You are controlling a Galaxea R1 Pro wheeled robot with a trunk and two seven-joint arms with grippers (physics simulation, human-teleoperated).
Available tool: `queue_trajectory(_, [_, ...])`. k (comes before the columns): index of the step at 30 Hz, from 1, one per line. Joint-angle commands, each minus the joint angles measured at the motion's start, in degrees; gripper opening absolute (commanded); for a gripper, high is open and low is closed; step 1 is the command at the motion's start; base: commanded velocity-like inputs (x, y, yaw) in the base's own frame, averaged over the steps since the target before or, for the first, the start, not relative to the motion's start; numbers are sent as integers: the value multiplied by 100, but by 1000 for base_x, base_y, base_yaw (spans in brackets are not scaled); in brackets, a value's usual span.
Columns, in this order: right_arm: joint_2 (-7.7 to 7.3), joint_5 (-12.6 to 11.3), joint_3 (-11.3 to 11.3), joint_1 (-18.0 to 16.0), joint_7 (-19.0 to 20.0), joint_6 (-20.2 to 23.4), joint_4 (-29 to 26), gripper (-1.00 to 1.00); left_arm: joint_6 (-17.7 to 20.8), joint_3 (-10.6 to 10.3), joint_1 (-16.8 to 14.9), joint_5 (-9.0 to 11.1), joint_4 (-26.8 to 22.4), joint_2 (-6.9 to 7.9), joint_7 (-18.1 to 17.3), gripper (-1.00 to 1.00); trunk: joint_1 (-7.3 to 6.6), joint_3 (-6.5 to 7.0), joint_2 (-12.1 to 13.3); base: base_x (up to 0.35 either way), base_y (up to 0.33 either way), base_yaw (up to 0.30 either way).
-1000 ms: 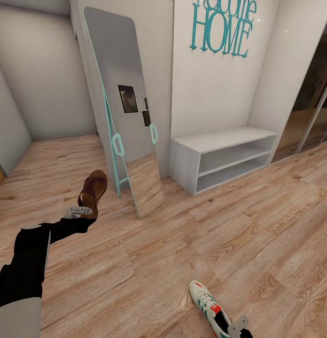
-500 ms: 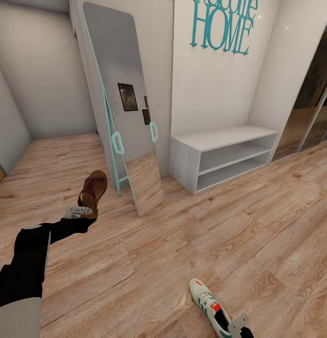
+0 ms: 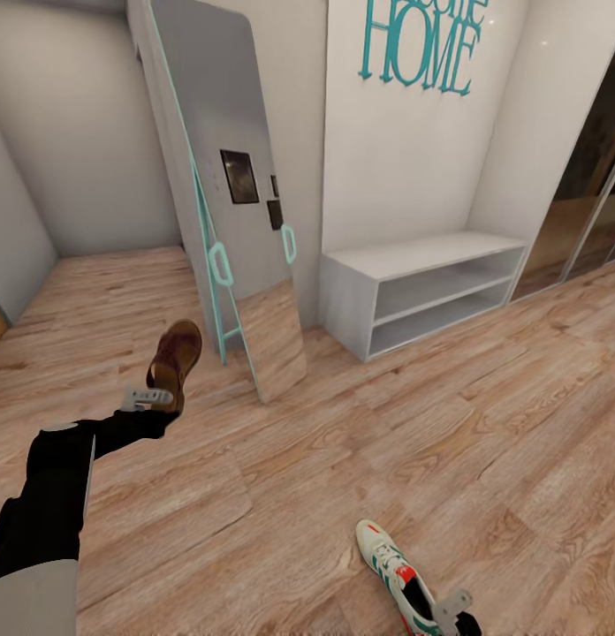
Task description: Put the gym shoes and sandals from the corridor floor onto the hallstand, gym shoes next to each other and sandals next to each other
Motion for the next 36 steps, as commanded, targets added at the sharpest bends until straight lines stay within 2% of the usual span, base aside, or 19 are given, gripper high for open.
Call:
queue_trajectory(1, [-3,42,-13,0,16,20,-27,100,15,8,-6,-44,-7,-1,-60,-100,1,-37,-4,0,0,0])
queue_trajectory(20, [4,41,-79,0,16,20,-663,100,8,8,-6,-44,-7,0,-54,-100,50,-633,-30,0,0,0])
queue_trajectory(33, [2,50,-70,0,17,20,-1081,100,6,8,-6,-44,0,1,-52,-100,50,-665,-30,0,0,0])
queue_trajectory(36, [-1,50,-70,1,17,20,-1100,100,6,8,-6,-44,1,1,-52,-100,58,-754,-34,0,0,0])
